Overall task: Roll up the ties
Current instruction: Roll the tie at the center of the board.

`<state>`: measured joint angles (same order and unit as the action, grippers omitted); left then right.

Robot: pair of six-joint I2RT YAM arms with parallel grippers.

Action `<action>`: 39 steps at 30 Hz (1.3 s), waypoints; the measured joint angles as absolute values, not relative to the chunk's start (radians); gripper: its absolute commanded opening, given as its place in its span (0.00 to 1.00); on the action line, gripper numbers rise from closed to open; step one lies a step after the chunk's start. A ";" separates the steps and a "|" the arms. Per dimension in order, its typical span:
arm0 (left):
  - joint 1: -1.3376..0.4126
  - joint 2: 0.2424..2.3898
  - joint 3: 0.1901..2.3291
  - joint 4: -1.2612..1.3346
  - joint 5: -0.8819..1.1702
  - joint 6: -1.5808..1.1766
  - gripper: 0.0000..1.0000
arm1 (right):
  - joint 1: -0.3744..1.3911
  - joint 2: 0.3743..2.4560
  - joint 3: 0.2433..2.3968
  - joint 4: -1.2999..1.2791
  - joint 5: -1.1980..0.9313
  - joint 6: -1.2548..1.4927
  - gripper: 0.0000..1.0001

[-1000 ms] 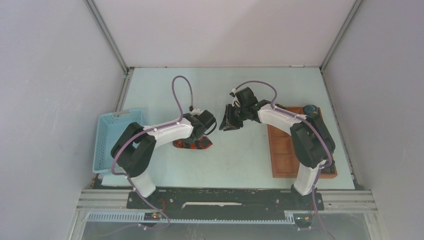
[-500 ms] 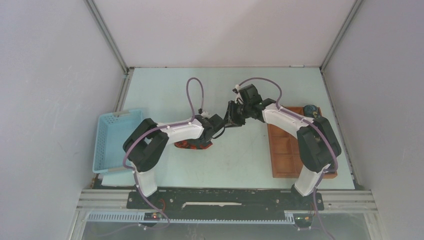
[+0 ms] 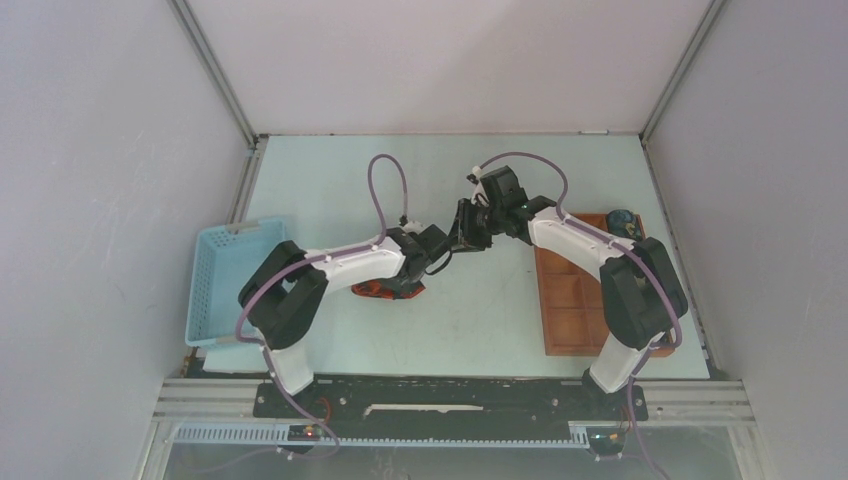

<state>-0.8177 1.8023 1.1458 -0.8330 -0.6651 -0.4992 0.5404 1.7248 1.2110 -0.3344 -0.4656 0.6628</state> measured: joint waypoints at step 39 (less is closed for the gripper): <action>-0.144 0.978 0.744 -0.655 -0.062 -0.461 0.80 | 0.825 2.029 1.493 -0.155 -0.504 0.827 0.25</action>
<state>-0.1444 0.9779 0.7437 -0.6548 -0.0616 -0.4614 0.8249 2.0289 1.4933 -0.1551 -0.5041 0.8272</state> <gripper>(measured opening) 0.805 0.263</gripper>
